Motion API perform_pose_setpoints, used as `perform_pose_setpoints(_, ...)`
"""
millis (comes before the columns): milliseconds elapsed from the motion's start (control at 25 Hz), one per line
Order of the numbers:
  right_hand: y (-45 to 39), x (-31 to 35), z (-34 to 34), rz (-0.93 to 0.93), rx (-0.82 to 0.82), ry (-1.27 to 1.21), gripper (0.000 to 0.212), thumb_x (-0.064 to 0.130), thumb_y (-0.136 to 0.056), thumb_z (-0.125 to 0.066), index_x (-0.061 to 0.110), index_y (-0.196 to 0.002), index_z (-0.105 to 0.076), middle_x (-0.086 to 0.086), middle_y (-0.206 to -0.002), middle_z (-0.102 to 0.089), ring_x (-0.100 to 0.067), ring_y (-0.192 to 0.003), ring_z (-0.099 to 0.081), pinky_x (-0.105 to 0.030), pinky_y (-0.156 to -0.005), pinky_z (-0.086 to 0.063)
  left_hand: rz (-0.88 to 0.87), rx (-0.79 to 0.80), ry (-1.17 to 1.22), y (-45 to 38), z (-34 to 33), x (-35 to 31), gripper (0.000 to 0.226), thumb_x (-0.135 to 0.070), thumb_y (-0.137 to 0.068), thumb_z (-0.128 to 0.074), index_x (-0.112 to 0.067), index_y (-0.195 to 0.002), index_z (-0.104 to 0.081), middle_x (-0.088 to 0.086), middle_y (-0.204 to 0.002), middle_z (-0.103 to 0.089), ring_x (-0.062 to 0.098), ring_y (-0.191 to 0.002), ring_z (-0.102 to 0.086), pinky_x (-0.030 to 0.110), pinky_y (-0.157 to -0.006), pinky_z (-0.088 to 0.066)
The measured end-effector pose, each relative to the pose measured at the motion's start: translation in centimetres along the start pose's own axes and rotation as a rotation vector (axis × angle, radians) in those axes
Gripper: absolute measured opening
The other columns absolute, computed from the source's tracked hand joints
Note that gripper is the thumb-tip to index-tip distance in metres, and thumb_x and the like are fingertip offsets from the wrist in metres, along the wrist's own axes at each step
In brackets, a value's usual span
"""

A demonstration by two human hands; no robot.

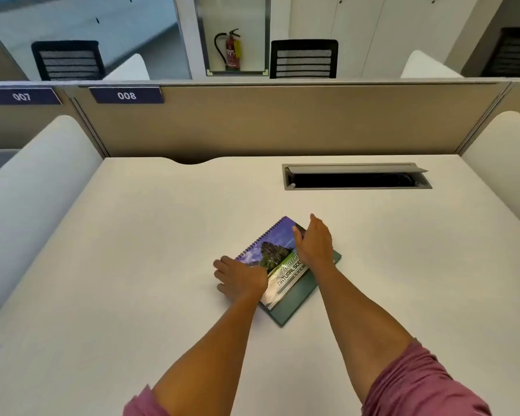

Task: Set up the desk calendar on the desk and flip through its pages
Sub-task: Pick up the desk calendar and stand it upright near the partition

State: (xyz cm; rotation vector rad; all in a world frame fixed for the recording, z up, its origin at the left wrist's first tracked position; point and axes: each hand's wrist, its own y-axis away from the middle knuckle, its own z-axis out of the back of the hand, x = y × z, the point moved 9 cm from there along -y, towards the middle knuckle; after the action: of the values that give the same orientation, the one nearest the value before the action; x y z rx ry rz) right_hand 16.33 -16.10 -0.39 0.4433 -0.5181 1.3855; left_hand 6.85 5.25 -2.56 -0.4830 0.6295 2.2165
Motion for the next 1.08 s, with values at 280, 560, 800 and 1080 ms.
perform_pose_setpoints(280, 0.1, -1.9, -0.7, -0.057, 0.032, 0.185, 0.047, 0.039, -0.099, -0.044, 0.001, -0.127, -0.048, -0.018, -0.128, -0.051, -0.032, -0.118, -0.048, -0.043, -0.097, -0.039, 0.292, 0.194, 0.121, -0.3, -2.6, 1.2, 0.070, -0.035, -0.090, -0.058, 0.001, -0.140, -0.024, 0.016, -0.141, -0.034, 0.030, -0.132, -0.043, 0.037, -0.103, -0.042)
perform_pose_setpoints(560, -0.9, -2.9, 0.3, -0.216, -0.058, 0.085, 0.046, 0.041, -0.096, -0.050, 0.002, -0.120, -0.056, -0.017, -0.121, -0.055, -0.034, -0.114, -0.052, -0.044, -0.094, -0.041, 0.450, 0.293, 0.371, -1.9, -1.8, 0.6, 0.065, -0.029, -0.090, -0.060, -0.004, -0.140, -0.028, 0.016, -0.144, -0.035, 0.033, -0.128, -0.043, 0.040, -0.100, -0.044)
perform_pose_setpoints(800, -1.2, -1.8, 0.7, -0.261, -0.173, -0.255, 0.036, 0.039, -0.095, -0.054, 0.006, -0.107, -0.060, -0.014, -0.111, -0.061, -0.029, -0.097, -0.062, -0.037, -0.079, -0.051, 0.575, 0.302, 0.743, -5.5, 0.7, 0.7, 0.060, -0.024, -0.089, -0.061, -0.006, -0.137, -0.029, 0.014, -0.141, -0.045, 0.030, -0.127, -0.051, 0.042, -0.105, -0.049)
perform_pose_setpoints(1080, -2.0, 1.2, 0.6, -0.339, -0.286, -0.494, 0.038, 0.052, -0.094, -0.048, 0.015, -0.100, -0.052, 0.000, -0.086, -0.062, -0.013, -0.069, -0.060, -0.025, -0.053, -0.042, 0.358, 0.363, 0.953, -10.1, 5.5, -3.1, 0.045, -0.032, -0.099, -0.037, -0.004, -0.131, -0.053, 0.015, -0.116, -0.063, 0.033, -0.109, -0.066, 0.046, -0.099, -0.055)
